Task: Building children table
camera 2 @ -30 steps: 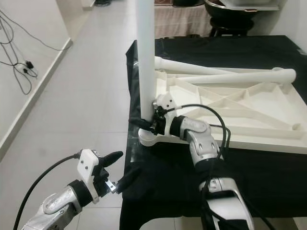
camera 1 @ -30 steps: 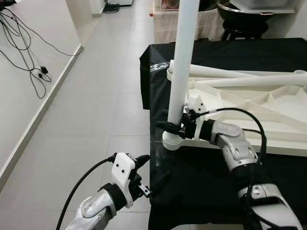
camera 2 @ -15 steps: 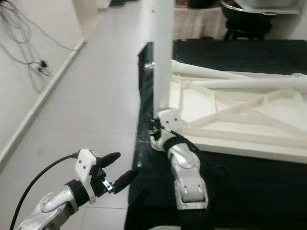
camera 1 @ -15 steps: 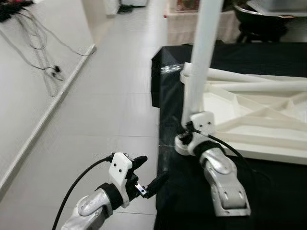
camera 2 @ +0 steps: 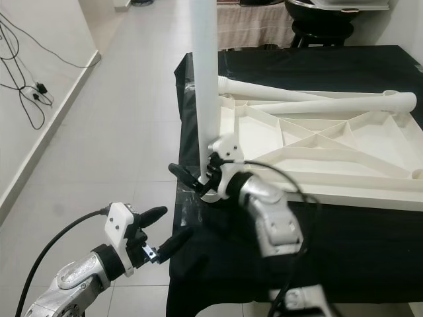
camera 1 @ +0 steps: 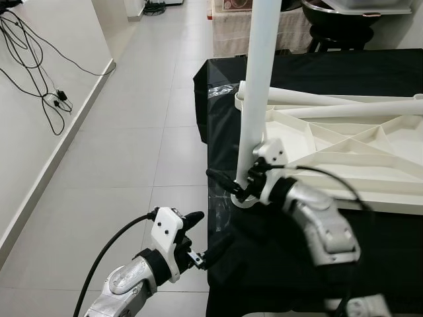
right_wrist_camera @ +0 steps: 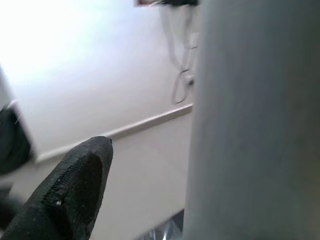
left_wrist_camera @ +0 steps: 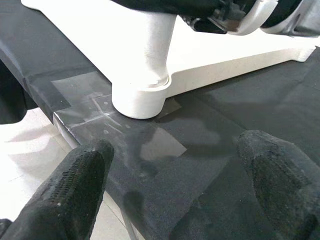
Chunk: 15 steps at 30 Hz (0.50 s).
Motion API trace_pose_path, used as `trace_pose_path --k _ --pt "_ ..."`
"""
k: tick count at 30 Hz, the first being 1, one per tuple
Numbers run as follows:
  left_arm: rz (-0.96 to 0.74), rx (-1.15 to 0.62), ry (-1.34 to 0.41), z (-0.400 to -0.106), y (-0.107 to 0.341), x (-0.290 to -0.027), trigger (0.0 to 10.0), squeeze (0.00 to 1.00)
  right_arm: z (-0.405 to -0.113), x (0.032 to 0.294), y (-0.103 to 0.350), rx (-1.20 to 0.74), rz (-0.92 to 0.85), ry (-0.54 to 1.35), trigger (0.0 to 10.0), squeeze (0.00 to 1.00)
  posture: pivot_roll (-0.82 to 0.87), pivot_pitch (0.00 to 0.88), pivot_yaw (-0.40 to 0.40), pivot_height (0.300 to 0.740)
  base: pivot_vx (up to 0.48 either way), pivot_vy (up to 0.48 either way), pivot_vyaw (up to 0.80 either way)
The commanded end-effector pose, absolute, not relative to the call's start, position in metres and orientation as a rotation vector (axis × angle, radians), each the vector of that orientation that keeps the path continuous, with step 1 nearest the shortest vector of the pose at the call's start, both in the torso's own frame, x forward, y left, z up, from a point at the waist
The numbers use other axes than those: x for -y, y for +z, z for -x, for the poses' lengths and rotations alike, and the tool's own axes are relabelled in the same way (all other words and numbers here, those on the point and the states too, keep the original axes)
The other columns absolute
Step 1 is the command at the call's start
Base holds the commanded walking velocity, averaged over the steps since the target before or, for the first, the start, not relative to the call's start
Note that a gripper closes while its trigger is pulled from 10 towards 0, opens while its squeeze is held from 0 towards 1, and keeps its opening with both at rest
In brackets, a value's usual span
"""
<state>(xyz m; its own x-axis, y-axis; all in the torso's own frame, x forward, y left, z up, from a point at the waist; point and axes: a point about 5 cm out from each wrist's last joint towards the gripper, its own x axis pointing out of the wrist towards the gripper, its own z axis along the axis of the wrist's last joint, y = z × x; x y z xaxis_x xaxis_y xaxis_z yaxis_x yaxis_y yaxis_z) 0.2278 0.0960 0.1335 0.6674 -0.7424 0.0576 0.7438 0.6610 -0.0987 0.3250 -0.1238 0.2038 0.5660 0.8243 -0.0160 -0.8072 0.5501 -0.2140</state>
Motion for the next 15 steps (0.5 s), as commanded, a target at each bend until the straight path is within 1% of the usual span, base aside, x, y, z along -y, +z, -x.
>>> trace_pose_path --k 1,3,9,11,12,15 --pt "0.12 -0.011 -0.839 -0.225 0.127 -0.094 10.0 0.0 -0.326 0.116 0.202 0.063 0.209 1.13 10.0 0.0 -0.03 0.15 0.032 0.74 0.0 0.0 0.0" --pt "0.12 -0.011 -0.839 -0.225 0.127 -0.094 10.0 0.0 -0.326 0.116 0.202 0.063 0.209 1.13 10.0 0.0 -0.03 0.15 0.032 0.74 0.0 0.0 0.0" --pt "0.121 -0.011 -0.838 -0.223 0.127 -0.093 10.0 0.0 -0.343 0.112 0.212 0.027 0.192 1.286 10.0 0.0 -0.02 0.158 0.037 0.74 0.0 0.0 0.0" --pt "0.121 -0.011 -0.838 -0.223 0.128 -0.093 10.0 0.0 -0.345 0.11 0.213 0.023 0.186 1.3 10.0 0.0 -0.02 0.161 0.037 0.74 0.0 0.0 0.0" --pt "0.121 -0.01 -0.837 -0.223 0.128 -0.093 10.0 0.0 -0.348 0.111 0.214 0.022 0.183 1.323 0.0 0.0 -0.02 0.162 0.036 0.74 0.0 0.0 0.0" --pt "0.122 -0.009 -0.837 -0.223 0.128 -0.093 10.0 0.0 -0.349 0.113 0.215 0.022 0.184 1.328 0.0 0.0 -0.02 0.165 0.035 0.74 0.0 0.0 0.0"
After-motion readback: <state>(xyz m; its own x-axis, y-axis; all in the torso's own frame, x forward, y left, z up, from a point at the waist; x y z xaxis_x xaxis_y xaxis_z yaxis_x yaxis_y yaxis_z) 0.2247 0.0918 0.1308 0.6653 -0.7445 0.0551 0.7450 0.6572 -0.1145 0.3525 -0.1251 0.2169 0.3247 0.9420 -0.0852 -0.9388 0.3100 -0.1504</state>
